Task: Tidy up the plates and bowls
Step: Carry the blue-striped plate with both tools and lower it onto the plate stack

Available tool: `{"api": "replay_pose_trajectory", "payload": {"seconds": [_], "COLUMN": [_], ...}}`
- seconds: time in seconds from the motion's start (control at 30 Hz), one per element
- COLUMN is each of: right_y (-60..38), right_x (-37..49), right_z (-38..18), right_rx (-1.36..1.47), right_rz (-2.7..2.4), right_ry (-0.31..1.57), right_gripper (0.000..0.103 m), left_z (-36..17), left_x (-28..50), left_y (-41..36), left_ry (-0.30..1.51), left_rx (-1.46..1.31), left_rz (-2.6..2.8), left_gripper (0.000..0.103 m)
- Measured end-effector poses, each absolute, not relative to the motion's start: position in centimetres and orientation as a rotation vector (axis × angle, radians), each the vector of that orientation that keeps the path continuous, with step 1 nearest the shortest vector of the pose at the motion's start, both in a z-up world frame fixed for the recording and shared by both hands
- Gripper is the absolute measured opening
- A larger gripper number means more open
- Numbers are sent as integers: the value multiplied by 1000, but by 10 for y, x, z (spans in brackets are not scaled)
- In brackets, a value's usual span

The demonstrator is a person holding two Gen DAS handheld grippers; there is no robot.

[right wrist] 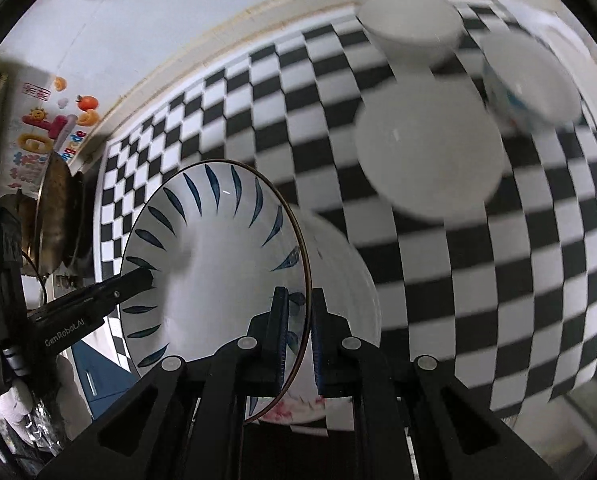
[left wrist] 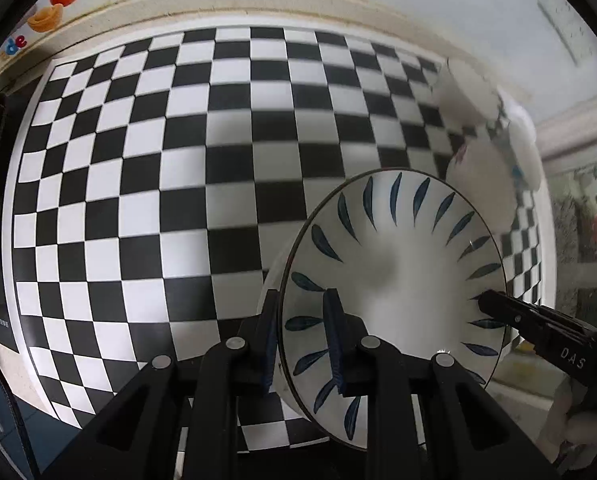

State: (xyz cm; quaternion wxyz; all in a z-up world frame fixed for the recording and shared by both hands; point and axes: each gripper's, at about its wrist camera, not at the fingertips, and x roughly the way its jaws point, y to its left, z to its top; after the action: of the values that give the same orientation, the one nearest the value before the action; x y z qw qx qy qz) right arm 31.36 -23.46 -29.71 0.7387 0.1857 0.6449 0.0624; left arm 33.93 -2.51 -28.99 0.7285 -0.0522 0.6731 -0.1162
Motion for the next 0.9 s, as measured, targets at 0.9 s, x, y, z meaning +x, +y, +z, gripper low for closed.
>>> {"api": "replay_pose_trajectory", "payload": {"seconds": [0.9], "right_y": [-242], "right_x": [281], "right_z": [-353], "right_rx": [397], "right_rz": [72], "right_ry": [1497], "right_gripper": [12], "left_z": [-323], "left_x": [329], "left_y": [-58], "left_ry": [1530], "left_rx": [42], "left_rz": [-245], "left_gripper": [19]}}
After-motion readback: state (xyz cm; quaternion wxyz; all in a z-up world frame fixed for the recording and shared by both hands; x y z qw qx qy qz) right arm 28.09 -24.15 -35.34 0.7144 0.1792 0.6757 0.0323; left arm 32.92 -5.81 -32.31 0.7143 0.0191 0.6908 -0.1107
